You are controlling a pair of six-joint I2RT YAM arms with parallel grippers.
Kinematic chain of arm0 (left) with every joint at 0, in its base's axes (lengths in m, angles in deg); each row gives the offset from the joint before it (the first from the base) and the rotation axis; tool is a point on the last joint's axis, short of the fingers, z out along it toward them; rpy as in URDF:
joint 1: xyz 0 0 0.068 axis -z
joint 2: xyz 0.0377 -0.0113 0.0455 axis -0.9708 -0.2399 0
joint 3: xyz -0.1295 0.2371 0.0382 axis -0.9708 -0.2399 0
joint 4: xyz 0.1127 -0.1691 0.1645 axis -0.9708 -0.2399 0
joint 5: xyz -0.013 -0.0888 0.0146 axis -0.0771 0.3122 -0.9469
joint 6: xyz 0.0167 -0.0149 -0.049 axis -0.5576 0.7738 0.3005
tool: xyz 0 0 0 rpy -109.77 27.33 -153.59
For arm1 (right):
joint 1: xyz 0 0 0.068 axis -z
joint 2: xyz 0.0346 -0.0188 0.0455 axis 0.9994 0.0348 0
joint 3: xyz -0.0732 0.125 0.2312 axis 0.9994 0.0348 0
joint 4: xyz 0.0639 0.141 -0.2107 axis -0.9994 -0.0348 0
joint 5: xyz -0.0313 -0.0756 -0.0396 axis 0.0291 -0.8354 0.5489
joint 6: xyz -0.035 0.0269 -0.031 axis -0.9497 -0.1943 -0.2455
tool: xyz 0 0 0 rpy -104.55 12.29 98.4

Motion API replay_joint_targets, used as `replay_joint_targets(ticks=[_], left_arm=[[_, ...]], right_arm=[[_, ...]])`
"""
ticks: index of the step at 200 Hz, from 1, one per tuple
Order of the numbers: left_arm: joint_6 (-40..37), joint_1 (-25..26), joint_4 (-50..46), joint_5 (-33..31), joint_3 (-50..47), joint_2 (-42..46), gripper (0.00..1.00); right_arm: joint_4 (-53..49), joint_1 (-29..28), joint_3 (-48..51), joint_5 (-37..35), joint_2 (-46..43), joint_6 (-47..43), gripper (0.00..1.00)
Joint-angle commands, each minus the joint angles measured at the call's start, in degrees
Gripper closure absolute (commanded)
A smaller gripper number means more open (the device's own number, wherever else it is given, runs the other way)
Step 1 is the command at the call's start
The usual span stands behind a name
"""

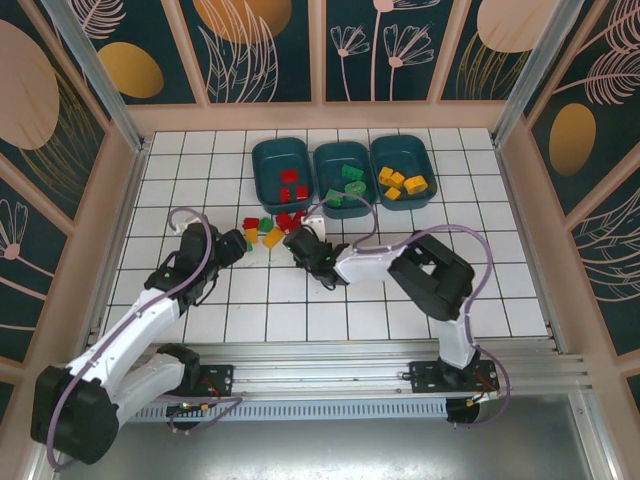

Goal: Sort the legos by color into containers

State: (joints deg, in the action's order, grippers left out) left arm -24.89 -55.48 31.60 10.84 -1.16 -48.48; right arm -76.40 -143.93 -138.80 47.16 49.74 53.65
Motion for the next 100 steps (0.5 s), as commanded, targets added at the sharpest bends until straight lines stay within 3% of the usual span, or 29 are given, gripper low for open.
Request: replay_joint_targets(ticks=[1,23,39,70,100], left_arm=[[-4.2,1.2,-2.3,0.7,4.0,-4.7,0.23],[-6.4,7.8,-2.1,-2.7,8.3,-11.6,0.21],[-8.5,10.4,-1.7,-1.2,11.7,-17.8,0.20],[-13.6,11.6,-0.6,0.8,15.8,-27.4,0.21],[-16.3,11.7,1.4,2.5,17.3,-31.2,0.19]], right_arm=[[0.5,1.0,1.5,-4.2,-8.8,-2.2,0.69],[0.2,6.2,3.1,-4.2,-14.2,-5.3,0.69],[0.1,12.5,4.0,-2.9,-16.8,-7.8,0.69],[-2.8,28.3,0.6,6.2,-13.9,-10.4,0.69],[-5.1,37.1,-5.6,11.1,-7.9,-11.7,0.69]])
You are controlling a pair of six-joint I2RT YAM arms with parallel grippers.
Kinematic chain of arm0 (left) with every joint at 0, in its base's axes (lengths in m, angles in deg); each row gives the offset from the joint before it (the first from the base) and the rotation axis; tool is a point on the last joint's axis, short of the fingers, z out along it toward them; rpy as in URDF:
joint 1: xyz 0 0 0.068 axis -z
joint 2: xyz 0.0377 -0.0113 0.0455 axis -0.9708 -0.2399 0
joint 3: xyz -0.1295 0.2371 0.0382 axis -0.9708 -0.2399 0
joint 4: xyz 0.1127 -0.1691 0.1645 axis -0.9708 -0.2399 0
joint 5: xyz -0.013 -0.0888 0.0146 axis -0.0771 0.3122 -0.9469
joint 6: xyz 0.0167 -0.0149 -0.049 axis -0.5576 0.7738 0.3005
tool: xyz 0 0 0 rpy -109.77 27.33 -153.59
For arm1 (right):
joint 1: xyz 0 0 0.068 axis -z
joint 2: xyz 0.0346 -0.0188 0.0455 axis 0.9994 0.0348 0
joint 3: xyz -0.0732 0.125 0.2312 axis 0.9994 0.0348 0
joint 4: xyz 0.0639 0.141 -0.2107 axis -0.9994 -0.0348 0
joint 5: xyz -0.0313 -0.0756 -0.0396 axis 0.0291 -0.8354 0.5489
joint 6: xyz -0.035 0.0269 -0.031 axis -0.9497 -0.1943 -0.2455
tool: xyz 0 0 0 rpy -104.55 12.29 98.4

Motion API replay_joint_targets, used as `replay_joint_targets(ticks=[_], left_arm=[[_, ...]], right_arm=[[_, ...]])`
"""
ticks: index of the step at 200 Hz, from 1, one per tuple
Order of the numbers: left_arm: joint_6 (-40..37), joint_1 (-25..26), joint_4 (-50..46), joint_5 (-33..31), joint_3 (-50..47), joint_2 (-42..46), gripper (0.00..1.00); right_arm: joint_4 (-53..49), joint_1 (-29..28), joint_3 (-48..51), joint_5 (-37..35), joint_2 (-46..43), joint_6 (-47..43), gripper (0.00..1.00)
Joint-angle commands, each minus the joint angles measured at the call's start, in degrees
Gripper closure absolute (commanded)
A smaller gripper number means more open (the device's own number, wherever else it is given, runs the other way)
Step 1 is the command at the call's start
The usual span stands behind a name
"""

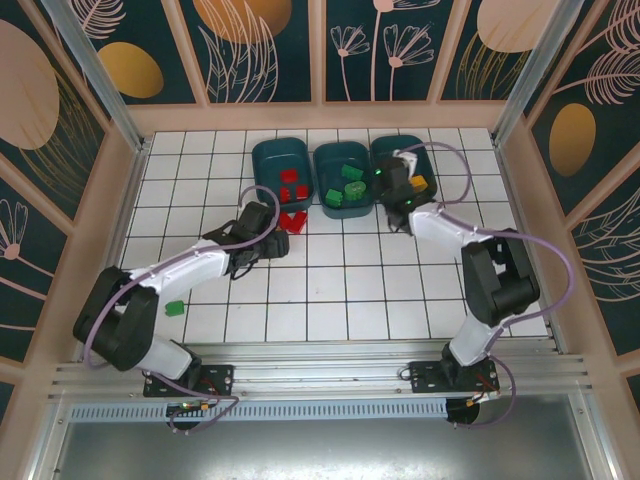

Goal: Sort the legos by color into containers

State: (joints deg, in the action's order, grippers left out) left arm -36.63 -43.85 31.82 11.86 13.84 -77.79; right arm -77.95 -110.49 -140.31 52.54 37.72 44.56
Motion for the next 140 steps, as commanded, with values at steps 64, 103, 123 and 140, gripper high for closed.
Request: replay_joint_targets(ticks=[64,103,123,140], left_arm=[[-7.7,0.1,0.7,3.9,4.2,-5.2,0.18],[-8.1,0.1,1.3,4.1,5.3,-7.4,0.20],[-8.6,0.1,1.8,3.5,5.8,-9.1,0.22],[-9.3,0.1,2.1,1.2,6.3,-10.6,0.23]], right_arm=[[-6.6,8.9,-10.8,8.1,8.0,-2.9,0.32],[-3.4,4.4,-2.9,4.1,-3.8,-0.7,0.28],[-1.8,0.2,3.2,2.5,-10.0,0.5,0.27],[-0.5,-2.1,8.2,3.6,-14.5,1.9,0.26]])
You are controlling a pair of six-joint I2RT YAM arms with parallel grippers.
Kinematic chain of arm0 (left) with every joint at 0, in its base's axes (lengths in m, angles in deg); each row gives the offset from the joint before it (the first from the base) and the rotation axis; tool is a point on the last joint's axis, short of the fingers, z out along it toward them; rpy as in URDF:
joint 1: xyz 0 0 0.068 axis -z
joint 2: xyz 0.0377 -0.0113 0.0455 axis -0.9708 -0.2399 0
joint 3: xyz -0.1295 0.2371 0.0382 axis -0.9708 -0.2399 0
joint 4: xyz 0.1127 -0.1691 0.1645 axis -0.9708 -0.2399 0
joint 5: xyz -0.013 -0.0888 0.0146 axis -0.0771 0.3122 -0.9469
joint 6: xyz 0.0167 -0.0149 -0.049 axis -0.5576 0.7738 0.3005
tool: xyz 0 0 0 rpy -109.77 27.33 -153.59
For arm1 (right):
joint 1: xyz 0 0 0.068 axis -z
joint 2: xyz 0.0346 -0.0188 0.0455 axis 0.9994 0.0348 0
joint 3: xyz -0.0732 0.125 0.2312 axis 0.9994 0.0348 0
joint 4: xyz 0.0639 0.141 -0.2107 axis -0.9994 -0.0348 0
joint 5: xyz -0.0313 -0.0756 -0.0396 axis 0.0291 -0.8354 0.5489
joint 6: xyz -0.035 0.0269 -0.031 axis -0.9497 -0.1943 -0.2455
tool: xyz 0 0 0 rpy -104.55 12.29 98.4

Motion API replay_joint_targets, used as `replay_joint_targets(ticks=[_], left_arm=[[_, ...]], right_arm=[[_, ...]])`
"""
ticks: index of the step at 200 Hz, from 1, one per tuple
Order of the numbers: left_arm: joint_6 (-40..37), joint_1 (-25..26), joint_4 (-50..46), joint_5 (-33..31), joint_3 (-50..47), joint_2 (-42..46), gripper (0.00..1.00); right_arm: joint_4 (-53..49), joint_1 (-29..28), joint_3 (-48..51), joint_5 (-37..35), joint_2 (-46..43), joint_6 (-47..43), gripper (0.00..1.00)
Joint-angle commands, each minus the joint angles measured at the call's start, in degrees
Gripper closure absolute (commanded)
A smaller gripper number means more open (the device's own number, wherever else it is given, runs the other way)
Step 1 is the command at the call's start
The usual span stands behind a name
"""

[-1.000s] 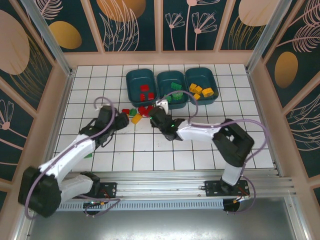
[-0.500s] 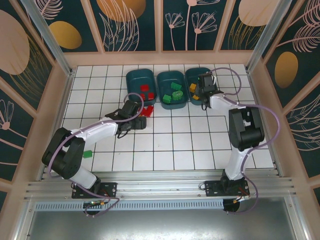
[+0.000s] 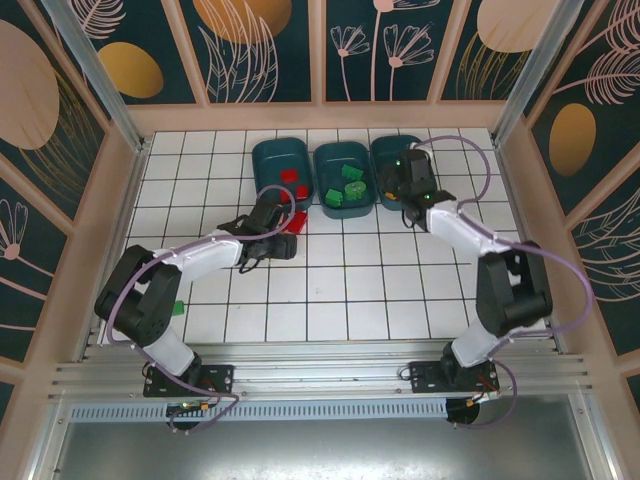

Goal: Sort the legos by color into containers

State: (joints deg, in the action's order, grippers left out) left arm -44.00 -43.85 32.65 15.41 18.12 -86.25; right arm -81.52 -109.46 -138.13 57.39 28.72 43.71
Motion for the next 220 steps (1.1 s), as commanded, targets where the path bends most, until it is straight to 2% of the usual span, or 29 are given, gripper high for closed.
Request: replay_joint_targets(ticks=[1,63,101,131,173,191,220], left_arm=[[-1.9,0.1,1.3,-2.5,2.0,-2.1,0.23],[-4.3,0.1,4.6,-8.7,1.7,-3.3,0.22],[-5.4,0.0,7.2,-5.7,4.2,-8.5,0.24],[-4.9,0.1,7.0,-6.5,5.4,-11.7,0.28],[-0.4,0.1,9.8,-3.5,2.6,-10.6,0.44],[0.3,0.3,11.0,-3.2,0.4,-10.7,0.58],[1.3,1.8,9.9,-4.5,0.3,-10.2,0.67]], right_arm=[[3.2,-3.2,6.3,-1.1,-5.6,2.8,0.26],[4.9,-4.8,19.2,1.4,-13.6,4.8,0.26],[9.1,-5.9,25.7,-1.7,-17.0,5.2,0.26],[13.7,-5.8,30.4,-4.6,-20.3,7.5,0.27],[15.4,-5.8,33.4,-6.2,-22.0,8.9,0.27],[15.6,-5.9,33.2,-5.9,-21.7,8.9,0.28],[15.6,-6.0,33.4,-6.3,-21.8,9.3,0.29]])
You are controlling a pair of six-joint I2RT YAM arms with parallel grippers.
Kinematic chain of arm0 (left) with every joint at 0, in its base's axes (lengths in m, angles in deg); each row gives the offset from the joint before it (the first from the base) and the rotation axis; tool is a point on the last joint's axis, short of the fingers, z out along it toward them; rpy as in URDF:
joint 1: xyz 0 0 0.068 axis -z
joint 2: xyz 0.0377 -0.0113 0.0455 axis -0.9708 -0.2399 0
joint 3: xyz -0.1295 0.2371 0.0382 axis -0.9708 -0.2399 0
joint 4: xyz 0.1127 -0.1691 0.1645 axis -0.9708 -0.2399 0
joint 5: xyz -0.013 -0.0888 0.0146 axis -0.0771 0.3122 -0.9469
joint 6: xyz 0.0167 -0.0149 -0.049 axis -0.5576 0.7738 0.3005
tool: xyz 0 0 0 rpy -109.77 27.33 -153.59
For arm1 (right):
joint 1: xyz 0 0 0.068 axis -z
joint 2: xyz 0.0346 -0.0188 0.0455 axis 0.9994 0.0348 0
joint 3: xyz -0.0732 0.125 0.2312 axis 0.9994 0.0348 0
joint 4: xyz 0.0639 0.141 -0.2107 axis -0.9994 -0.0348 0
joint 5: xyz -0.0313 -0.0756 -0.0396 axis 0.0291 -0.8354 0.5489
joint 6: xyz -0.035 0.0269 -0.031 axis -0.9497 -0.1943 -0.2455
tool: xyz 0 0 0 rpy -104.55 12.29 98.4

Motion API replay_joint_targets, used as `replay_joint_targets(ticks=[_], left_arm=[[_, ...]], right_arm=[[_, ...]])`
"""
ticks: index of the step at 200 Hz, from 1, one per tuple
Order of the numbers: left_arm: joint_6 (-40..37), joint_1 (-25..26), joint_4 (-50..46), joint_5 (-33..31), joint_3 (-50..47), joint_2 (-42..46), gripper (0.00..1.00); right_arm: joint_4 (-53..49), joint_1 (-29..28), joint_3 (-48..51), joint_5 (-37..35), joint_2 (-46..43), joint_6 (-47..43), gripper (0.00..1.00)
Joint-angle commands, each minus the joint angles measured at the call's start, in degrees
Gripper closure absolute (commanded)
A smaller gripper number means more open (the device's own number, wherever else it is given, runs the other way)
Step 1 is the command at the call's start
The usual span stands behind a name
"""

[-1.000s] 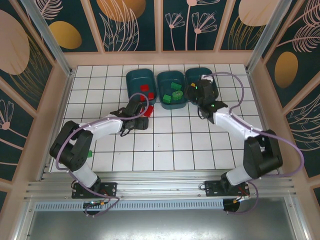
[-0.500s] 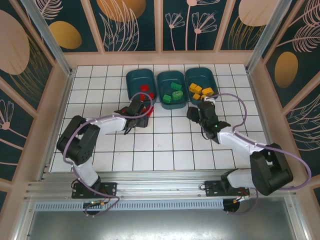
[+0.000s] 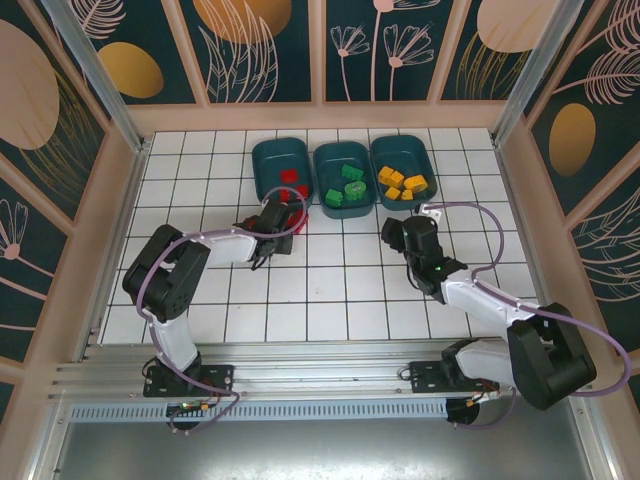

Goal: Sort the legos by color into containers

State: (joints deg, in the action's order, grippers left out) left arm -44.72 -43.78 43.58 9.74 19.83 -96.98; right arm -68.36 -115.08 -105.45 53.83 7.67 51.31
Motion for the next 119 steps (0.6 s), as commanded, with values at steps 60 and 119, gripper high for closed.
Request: replay_joint_targets(ticks=[60,119], left_arm=[[9.0,11.2,0.3,2.7,-4.5,12.5,0.71],[5.8,13.3,-2.2,9.5,17.6,1.3,0.75]], right_arm=[[2.3,-0.8,2.0,-7.5,-1.8,3.3,0.30],[1.7,0.0,1.6,-7.5,-0.7,4.2,0.30]])
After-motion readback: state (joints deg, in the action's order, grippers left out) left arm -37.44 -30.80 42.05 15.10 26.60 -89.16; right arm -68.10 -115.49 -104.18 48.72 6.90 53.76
